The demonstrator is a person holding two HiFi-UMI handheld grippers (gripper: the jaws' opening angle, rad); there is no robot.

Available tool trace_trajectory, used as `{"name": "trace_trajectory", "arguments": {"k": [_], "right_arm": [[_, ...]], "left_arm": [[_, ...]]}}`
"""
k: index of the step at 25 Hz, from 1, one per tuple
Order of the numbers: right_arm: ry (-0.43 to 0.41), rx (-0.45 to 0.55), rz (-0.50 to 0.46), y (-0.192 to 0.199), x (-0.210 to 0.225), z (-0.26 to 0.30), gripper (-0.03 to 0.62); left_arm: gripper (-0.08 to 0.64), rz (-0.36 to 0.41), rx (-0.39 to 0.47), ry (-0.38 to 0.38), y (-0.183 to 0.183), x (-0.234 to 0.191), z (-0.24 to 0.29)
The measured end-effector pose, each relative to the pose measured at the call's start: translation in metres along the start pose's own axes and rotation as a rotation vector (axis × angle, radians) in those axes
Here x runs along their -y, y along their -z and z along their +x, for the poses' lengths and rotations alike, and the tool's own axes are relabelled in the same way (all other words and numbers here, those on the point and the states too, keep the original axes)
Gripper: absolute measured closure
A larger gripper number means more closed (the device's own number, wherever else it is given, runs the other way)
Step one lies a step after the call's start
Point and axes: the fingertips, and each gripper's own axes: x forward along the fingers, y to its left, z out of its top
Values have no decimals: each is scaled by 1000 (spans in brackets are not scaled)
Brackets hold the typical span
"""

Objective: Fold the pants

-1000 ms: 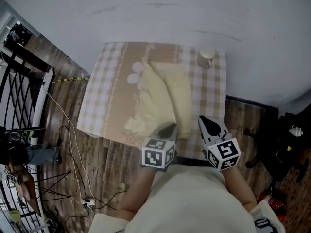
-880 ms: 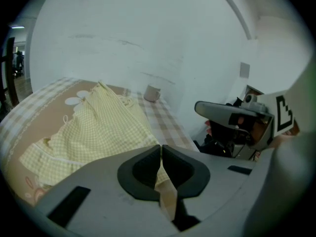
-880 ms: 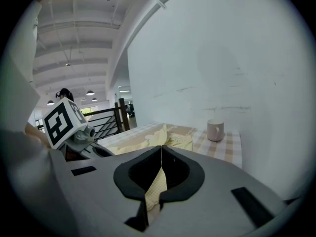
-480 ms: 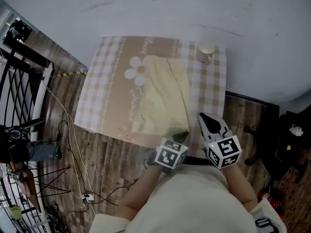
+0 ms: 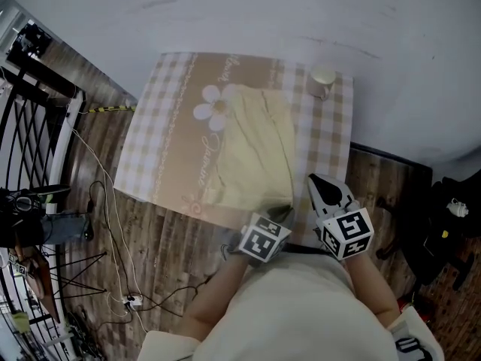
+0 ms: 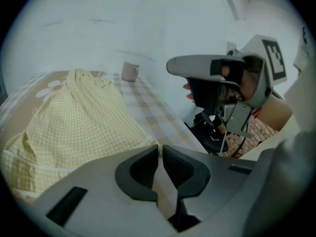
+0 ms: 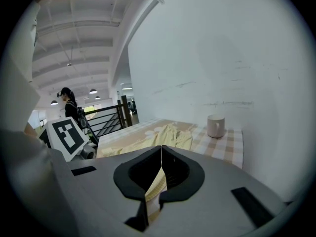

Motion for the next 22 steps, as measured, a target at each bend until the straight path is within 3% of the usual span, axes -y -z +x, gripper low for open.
{"name": "trace_trajectory", "arguments": {"k": [5,14,19,22], "right_arm": [[-16,-6,-19,-4,1,10,591],[-26,4,-103,-33,13,60,591],[6,6,-124,-50,28,101,591],[16,11,-88,-56,37,128,591]], "left_arm": [[447,-55,59,-17,-15,-23,-22],[492,-96,218,-261,-62,-119,-86],[520,-91,267,-327,-93,-173,-107],[522,-103,292,-344,-109,-203,-108]]}}
